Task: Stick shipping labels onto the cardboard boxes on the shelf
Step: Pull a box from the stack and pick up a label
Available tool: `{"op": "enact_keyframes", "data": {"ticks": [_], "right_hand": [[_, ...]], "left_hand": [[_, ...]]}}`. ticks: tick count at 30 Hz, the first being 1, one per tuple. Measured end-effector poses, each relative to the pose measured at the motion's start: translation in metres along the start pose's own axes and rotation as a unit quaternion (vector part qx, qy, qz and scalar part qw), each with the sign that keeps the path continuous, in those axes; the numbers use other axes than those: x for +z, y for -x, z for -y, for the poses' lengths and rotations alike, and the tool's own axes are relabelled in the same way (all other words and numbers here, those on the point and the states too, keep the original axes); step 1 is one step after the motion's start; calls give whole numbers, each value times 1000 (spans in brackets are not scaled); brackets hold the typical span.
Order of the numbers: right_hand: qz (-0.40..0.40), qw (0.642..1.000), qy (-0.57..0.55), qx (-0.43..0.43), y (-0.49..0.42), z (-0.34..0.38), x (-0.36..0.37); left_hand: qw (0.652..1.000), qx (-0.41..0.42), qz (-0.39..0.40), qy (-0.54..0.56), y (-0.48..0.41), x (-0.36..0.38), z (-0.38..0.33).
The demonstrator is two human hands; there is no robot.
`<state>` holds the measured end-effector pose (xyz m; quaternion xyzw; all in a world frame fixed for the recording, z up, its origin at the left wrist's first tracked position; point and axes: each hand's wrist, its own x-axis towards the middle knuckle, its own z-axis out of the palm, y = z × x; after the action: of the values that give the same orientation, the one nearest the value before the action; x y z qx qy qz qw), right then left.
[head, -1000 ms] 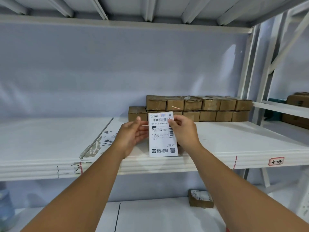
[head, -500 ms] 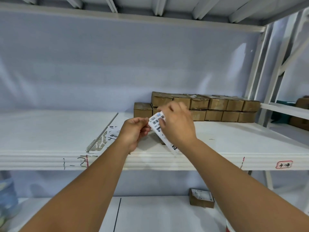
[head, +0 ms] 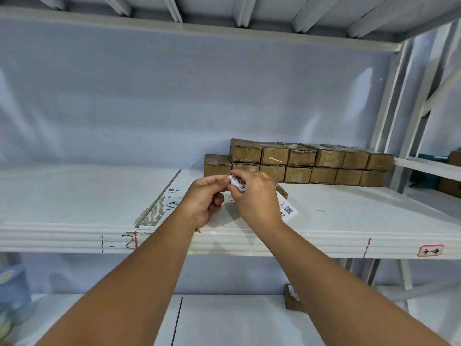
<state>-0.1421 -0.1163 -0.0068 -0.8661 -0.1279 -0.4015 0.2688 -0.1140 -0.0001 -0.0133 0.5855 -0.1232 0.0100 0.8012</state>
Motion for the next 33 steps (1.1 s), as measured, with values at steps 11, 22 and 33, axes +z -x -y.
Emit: {"op": "enact_keyframes", "data": {"ticks": [11, 22, 33], "right_hand": [[16, 993, -84, 77, 0, 3, -5], [18, 995, -75, 69, 0, 2, -2], [27, 993, -92, 68, 0, 2, -4]], "left_hand": [[1000, -15, -7, 6, 3, 2, -3], [1000, -7, -12, 2, 1, 2, -2], [1000, -4, 9, 10, 1, 0, -1]]}}
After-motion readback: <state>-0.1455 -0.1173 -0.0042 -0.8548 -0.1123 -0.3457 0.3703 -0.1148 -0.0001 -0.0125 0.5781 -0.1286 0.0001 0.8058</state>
